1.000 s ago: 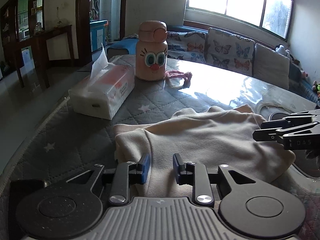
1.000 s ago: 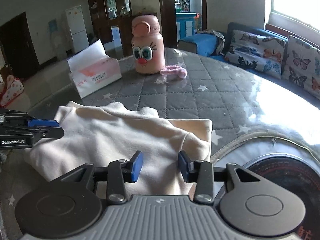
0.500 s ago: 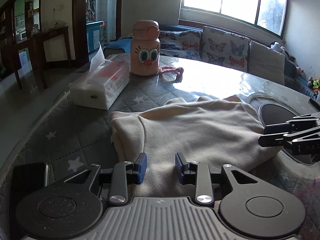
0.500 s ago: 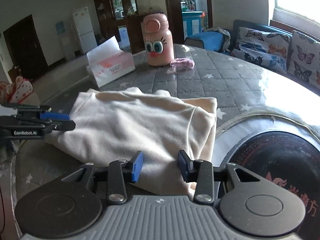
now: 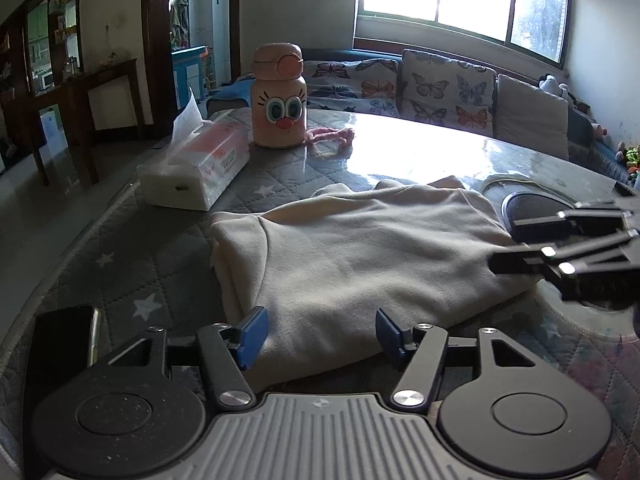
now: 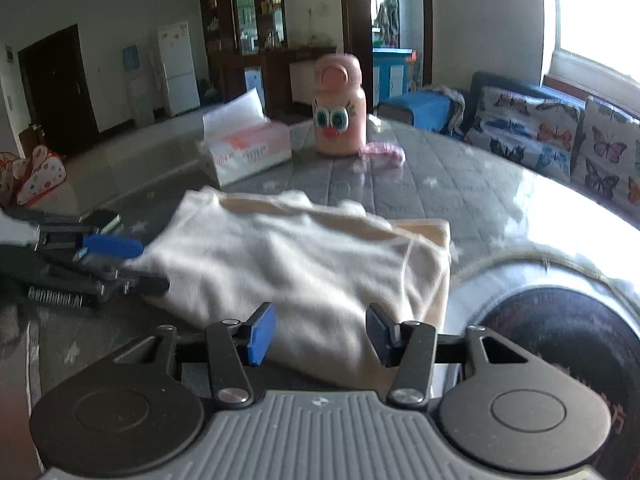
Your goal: Fold clothes
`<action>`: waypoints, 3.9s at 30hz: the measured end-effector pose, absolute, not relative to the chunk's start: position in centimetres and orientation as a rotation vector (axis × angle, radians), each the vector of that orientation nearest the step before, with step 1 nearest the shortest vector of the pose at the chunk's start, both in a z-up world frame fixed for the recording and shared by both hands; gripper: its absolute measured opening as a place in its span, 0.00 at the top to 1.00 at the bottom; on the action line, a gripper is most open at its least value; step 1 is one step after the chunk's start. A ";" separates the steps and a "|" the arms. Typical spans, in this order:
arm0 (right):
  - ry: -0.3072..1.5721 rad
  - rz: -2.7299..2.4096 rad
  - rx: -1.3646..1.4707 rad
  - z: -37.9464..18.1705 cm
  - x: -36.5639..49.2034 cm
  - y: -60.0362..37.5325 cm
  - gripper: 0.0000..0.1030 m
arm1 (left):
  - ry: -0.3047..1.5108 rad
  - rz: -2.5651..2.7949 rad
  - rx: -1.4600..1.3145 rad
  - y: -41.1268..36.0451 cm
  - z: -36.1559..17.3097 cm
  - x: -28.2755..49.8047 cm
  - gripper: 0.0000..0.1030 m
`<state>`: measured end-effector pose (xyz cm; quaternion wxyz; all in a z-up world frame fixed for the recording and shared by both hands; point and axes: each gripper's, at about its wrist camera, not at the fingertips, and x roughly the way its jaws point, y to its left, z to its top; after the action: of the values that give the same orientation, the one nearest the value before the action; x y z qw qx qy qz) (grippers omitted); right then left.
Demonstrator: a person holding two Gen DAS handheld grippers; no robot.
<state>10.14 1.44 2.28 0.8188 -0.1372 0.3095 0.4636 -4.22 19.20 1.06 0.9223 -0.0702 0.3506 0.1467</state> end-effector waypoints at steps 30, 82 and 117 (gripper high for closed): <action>0.681 0.946 -0.323 1.3 5.5 -2.2 0.05 | 0.740 0.330 -0.142 15.6 0.9 -6.5 0.00; 0.724 0.898 -0.273 0.3 3.0 -4.5 0.00 | 0.793 0.392 -0.108 12.6 -0.3 -7.6 0.00; 0.735 0.919 -0.257 0.2 2.3 -4.4 0.00 | 0.795 0.407 -0.119 12.0 -0.3 -7.9 0.00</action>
<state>2.33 -4.37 0.25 0.8240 -0.1211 0.3458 0.4322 -7.88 12.02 -0.31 0.9002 -0.0574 0.3843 0.1965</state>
